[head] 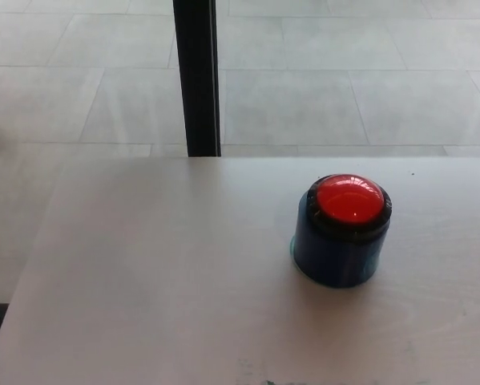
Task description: The robot uses its right hand to press the red button kept in the middle of the desk
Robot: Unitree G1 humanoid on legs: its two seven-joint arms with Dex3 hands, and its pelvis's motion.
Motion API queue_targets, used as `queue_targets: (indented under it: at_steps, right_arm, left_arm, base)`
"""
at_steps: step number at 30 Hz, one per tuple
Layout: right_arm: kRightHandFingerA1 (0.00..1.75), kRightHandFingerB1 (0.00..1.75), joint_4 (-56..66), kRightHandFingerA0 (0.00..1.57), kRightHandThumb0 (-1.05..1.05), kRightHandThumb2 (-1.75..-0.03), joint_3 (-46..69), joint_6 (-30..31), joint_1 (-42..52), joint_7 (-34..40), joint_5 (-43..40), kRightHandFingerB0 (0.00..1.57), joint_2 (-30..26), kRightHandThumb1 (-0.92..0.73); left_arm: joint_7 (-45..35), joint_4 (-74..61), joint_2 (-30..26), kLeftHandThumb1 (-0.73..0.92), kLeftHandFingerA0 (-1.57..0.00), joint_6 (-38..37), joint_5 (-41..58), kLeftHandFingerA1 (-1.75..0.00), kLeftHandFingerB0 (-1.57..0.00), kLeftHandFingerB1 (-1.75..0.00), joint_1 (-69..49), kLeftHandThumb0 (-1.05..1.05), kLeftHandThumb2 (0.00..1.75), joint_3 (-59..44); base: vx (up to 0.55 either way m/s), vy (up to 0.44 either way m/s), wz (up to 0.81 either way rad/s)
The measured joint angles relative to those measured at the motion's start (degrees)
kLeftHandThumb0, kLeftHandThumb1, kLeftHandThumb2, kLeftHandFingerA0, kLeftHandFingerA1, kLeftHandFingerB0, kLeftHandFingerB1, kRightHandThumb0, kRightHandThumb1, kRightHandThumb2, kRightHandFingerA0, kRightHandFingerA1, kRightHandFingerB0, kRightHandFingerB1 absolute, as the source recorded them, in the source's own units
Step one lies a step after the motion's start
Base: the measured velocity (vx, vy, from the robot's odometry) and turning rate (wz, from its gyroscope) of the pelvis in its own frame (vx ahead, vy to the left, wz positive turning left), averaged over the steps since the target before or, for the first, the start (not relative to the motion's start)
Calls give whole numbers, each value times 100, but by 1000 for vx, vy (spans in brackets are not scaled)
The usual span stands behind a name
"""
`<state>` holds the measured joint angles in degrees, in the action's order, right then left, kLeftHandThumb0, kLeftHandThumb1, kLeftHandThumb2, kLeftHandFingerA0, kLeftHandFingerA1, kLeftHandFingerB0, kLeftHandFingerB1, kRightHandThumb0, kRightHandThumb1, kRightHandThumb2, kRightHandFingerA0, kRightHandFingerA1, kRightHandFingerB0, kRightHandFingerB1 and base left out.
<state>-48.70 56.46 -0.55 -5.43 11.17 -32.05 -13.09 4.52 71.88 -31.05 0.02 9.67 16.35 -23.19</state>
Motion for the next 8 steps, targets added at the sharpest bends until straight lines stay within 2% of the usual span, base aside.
queue_targets:
  at_steps: [1, 3, 4, 5, 6, 8]
  right_arm:
    - [150, 120, -27, 114, -71, -72, -22, -19, 2, 33, -2, 69, 1, -85]
    - [150, 120, -62, 114, -71, -72, -47, -47, 7, 65, -10, 69, 23, -85]
    - [161, 125, -78, 112, -69, -76, -58, -64, 7, 72, -20, 74, 46, -83]
    - [159, 120, -98, 114, -69, -74, -70, -73, 6, 65, -33, 68, 64, -83]
    - [157, 123, -128, 116, -68, -75, -90, -74, 2, 61, -50, 73, 75, -84]
    - [157, 123, -157, 116, -68, -75, -114, -74, -7, 58, -71, 73, 80, -84]
  left_arm:
    - [-7, -2, -24, 66, -56, 5, -1, -93, -29, -74, 27, -56, 123, 4]
    - [-41, -5, -67, 66, -56, 16, -4, -93, -29, -74, 63, -56, 123, 20]
    - [-60, -5, -90, 66, -59, 27, -7, -94, -30, -74, 91, -55, 123, 31]
    - [-71, -11, -110, 72, -61, 32, -15, -95, -36, -78, 116, -53, 126, 53]
    - [-75, -12, -131, 70, -61, 37, -21, -95, -38, -78, 142, -59, 121, 74]
    - [-76, -7, -148, 70, -61, 43, -21, -95, -38, -78, 157, -59, 121, 76]
  base:
    - [0, 0, 0]
    - [0, 0, 0]
    - [0, 0, 0]
    - [0, 0, 0]
    - [0, 0, 0]
    - [0, 0, 0]
